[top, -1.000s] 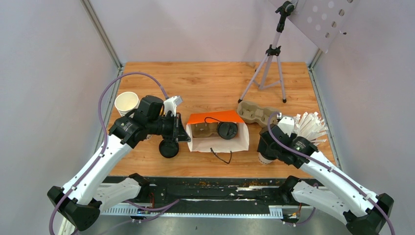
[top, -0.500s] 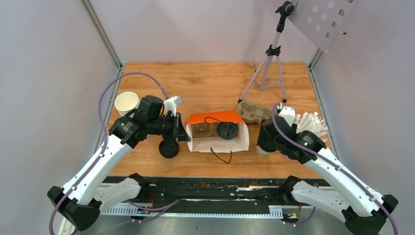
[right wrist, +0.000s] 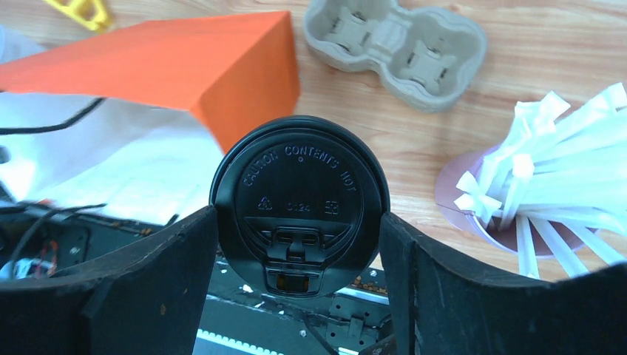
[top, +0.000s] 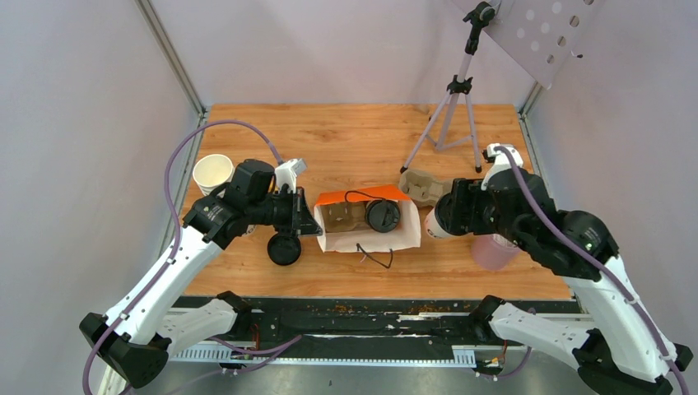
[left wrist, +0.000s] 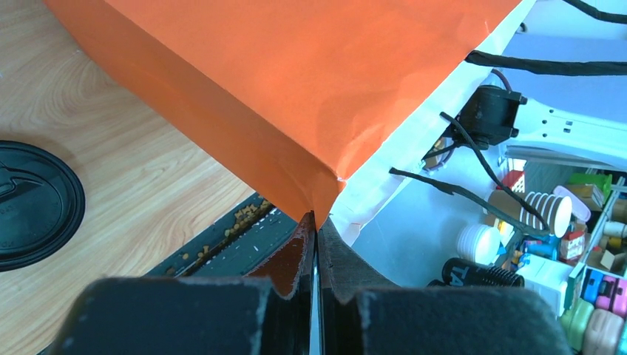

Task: Pack the takeout coffee

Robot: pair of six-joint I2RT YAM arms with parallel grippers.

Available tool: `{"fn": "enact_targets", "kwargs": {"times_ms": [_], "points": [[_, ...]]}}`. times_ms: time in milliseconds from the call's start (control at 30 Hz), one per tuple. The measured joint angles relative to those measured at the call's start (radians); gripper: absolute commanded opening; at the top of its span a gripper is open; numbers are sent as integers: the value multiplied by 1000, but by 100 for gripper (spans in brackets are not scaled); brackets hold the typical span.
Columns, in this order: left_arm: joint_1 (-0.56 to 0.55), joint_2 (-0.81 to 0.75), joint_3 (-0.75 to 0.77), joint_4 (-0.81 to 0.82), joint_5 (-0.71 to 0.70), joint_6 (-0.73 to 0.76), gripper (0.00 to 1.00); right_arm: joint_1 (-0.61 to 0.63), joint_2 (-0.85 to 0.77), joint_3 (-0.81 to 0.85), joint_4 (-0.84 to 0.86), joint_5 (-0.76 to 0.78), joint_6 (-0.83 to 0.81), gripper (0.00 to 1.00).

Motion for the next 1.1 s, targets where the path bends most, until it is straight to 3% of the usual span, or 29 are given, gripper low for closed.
{"fn": "enact_targets", "kwargs": {"times_ms": [200,400,700,1100], "points": [[0,0,0,16,-5,-12,8,0,11,161,-64,-118,-47,75],[0,0,0,20,-11,-16,8,0,4,220,-64,-249,-94,75],[0,0,0,18,-13,-12,8,16,16,77,151,-478,-188,76],[0,7,11,-2,-10,8,9,224,91,-98,460,-432,-497,76]]}}
